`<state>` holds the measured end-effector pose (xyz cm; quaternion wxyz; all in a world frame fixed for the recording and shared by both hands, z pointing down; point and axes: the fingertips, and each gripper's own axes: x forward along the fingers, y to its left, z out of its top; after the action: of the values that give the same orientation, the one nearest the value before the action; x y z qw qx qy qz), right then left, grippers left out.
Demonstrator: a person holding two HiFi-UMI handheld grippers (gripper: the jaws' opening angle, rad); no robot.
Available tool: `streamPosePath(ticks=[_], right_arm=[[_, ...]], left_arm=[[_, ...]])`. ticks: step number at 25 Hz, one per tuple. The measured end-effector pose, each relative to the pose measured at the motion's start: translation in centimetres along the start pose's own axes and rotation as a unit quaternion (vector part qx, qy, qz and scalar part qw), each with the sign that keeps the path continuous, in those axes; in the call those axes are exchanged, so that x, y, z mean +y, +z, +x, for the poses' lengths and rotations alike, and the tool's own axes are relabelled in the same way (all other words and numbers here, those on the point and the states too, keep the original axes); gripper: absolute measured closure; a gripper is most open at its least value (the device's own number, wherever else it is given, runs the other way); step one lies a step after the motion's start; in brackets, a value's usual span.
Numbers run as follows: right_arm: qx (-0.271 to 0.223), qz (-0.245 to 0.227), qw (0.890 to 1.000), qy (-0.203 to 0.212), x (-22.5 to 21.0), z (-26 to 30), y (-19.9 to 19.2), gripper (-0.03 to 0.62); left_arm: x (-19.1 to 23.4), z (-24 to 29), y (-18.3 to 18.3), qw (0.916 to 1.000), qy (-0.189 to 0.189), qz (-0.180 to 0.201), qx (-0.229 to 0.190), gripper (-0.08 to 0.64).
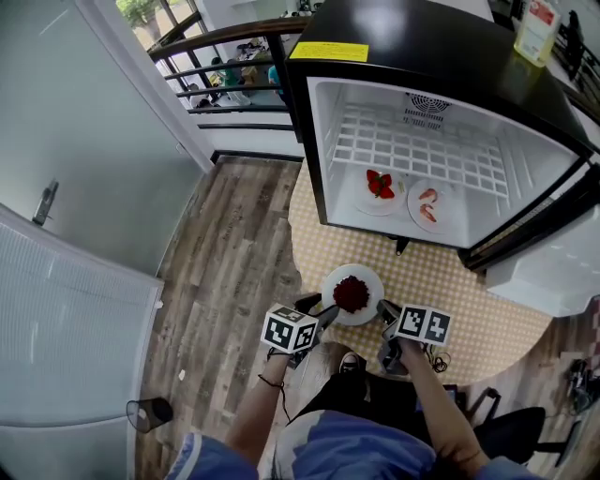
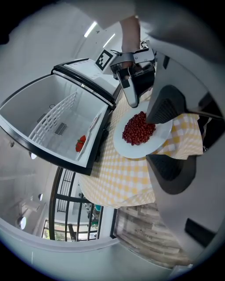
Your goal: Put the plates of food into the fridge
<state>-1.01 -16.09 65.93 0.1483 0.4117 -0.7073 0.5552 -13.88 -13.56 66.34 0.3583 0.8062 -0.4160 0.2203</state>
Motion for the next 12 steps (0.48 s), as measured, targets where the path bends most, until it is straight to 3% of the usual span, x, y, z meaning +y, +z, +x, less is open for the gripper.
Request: streamPosePath(ticks=[12], right_arm=[[-0.087,0.049,0.994,0.044,3.2,-5.6,4.3,0.563]], left_arm=[[-2.8,-1.2,5.7,0.9972,-0.021,0.026,-0.066,0.337]])
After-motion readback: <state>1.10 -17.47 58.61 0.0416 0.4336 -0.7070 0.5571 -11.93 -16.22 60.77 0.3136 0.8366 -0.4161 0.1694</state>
